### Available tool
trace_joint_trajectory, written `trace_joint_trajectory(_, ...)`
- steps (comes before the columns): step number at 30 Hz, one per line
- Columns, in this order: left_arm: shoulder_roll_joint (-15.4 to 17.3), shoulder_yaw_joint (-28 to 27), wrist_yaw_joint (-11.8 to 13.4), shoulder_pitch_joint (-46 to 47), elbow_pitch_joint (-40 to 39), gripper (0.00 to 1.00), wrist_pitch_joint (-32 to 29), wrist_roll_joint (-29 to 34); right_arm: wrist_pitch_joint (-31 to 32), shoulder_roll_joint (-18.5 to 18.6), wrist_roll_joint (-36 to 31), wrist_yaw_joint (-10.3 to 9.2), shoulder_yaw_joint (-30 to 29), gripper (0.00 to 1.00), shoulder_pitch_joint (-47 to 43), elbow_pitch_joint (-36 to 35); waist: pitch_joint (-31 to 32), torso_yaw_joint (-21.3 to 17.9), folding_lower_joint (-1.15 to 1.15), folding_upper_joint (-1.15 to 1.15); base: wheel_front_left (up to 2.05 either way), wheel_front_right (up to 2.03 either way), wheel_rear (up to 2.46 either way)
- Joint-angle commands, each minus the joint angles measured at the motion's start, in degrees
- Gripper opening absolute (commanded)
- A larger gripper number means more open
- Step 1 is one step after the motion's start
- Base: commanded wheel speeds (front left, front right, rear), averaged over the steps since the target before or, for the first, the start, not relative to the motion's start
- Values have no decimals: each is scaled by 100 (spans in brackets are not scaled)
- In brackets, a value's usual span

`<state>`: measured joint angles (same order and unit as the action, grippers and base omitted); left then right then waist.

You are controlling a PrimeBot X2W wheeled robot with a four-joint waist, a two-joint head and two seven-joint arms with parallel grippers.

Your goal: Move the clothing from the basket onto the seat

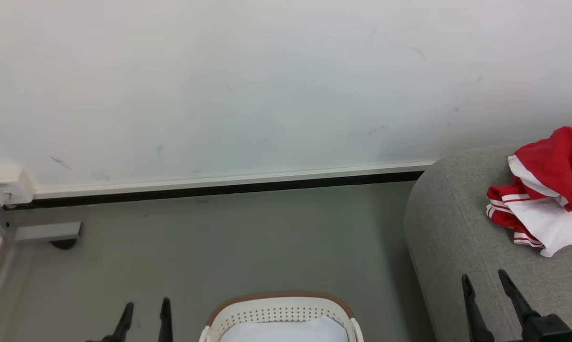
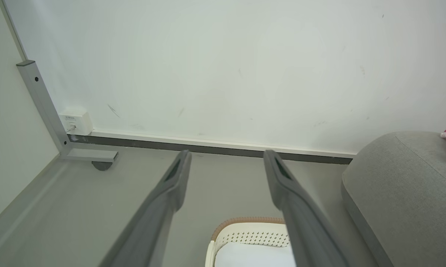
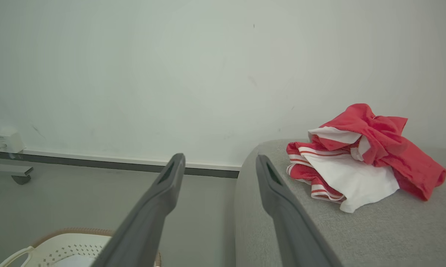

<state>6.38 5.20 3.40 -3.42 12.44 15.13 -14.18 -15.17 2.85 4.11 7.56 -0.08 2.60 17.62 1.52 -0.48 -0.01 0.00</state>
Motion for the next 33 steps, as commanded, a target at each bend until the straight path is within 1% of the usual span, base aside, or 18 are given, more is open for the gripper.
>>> trace_joint_trajectory(1, -11, -64, -37, -85, 8, 100, 3, 91, 3, 11, -16, -14, -9, 100, -82, 44, 13, -17, 1, 0, 0, 0, 0)
trace_joint_trajectory(9, -180, -411, -324, -129, 68, 100, 3, 307, 3, 8, -78, -14, -39, 100, -116, 229, 60, -82, 1, 0, 0, 0, 0)
trace_joint_trajectory(17, -288, -551, -518, -59, 54, 100, 3, 483, 3, 7, 5, -14, -17, 100, -113, 327, 48, -96, 1, 0, 0, 0, 0)
trace_joint_trajectory(18, -285, -526, -524, -58, 59, 0, 0, 426, 0, 1, -36, 0, -16, 0, -45, 314, 48, -96, 1, 0, 0, 0, 0)
trace_joint_trajectory(21, -321, -505, -523, -67, 213, 0, -16, 394, 16, -13, -21, 0, -25, 0, -68, 452, 47, -96, 1, 0, 0, 0, 0)
trace_joint_trajectory(30, -322, -629, -593, 101, 243, 0, -319, -612, 319, -9, 1067, -1, -141, 0, 26, 386, 32, -86, 1, 0, 0, 0, 0)
trace_joint_trajectory(31, -322, -629, -593, 101, 243, 0, -319, -612, 319, -9, 1067, -1, -141, 0, 26, 386, 32, -86, 1, 0, 0, 0, 0)
trace_joint_trajectory(33, -323, -636, -608, 120, 231, 0, -366, -824, 364, -8, 1295, -1, -146, 0, 28, 353, 28, -84, 1, 0, 0, 0, 0)
